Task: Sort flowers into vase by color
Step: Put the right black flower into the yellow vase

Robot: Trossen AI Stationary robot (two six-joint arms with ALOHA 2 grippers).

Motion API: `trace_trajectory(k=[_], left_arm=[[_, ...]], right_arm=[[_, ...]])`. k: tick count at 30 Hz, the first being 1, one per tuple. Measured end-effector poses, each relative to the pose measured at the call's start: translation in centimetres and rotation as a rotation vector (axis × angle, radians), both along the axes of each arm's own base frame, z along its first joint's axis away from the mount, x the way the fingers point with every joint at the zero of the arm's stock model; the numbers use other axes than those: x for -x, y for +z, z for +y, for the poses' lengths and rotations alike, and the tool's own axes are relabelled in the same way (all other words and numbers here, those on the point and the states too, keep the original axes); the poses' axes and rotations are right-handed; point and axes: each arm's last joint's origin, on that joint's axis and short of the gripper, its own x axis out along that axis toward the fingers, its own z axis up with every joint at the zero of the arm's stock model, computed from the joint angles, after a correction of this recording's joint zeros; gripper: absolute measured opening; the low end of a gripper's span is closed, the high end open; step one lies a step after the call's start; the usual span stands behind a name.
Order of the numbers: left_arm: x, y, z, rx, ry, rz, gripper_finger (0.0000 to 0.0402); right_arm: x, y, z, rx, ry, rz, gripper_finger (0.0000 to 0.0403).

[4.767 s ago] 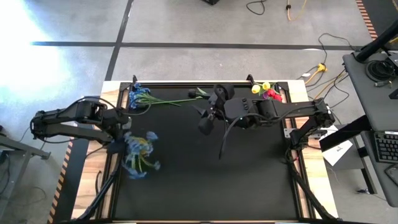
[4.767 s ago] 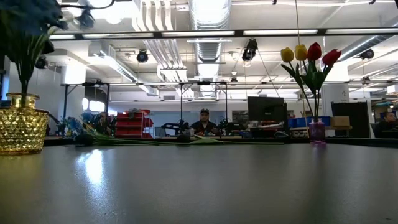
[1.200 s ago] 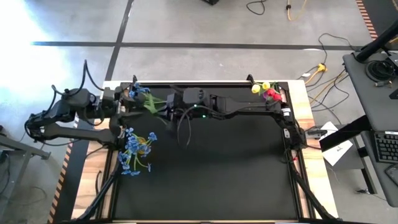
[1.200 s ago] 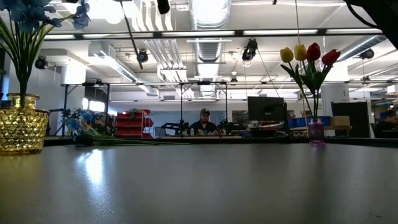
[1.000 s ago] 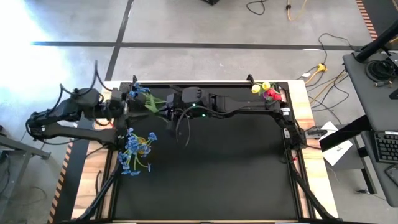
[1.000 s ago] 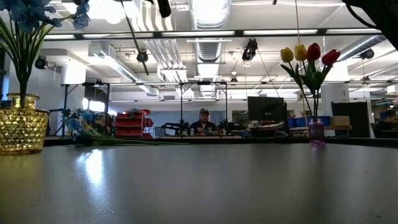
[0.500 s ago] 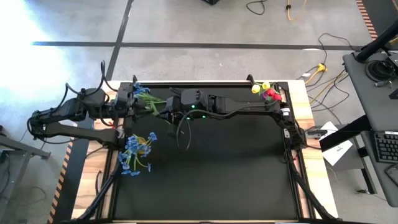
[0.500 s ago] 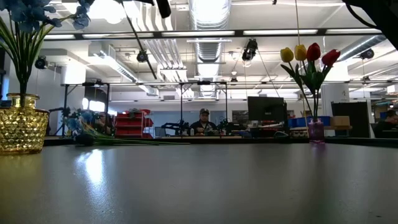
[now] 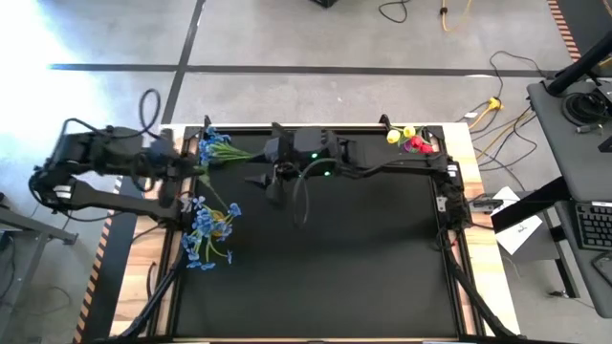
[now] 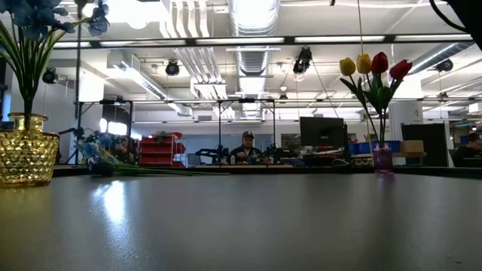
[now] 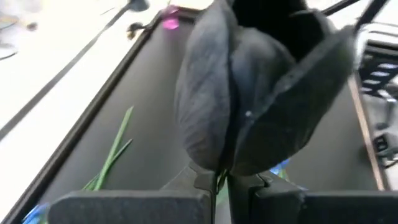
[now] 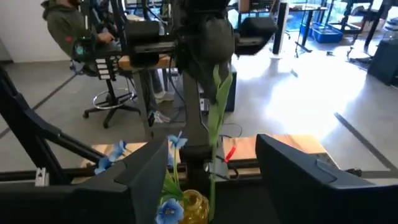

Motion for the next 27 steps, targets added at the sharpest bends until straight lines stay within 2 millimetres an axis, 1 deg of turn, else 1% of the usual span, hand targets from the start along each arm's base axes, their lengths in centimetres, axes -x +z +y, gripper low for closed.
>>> trace_trajectory(k=[3,6,10,14,18,22,27], left_arm=[[1.8,0.5,0.0,-0.002,0.037,0.029,0.0000],[3.2,0.6,-0.1,0.027,0.055,-0.006,0.0000],[4.2,-0.5,-0.2,0.069,0.065,-0.017,0.0000],[4.3,-2.4,-0.2,0.096,0.081,0.000,0.0000],[4.0,-3.7,-0.3,0.123,0.063,-0.016,0.0000],[4.0,-3.9,-0.3,0.134,0.053,-0.015,0.0000],[4.2,-3.3,-0.4,0.145,0.044,-0.035,0.0000]], right_arm=[[0.8,0.7,0.0,-0.012,-0.009,0.009,0.0243],[1.5,1.0,0.1,-0.020,-0.037,0.041,0.0243],[2.0,1.3,0.3,-0.011,-0.076,0.060,0.0237],[2.0,1.2,0.3,-0.021,-0.083,0.065,0.0236],[2.0,1.2,0.3,-0.021,-0.099,0.066,0.0235],[2.0,1.2,0.3,-0.023,-0.101,0.069,0.0237],[2.0,1.1,0.3,-0.022,-0.101,0.071,0.0240]])
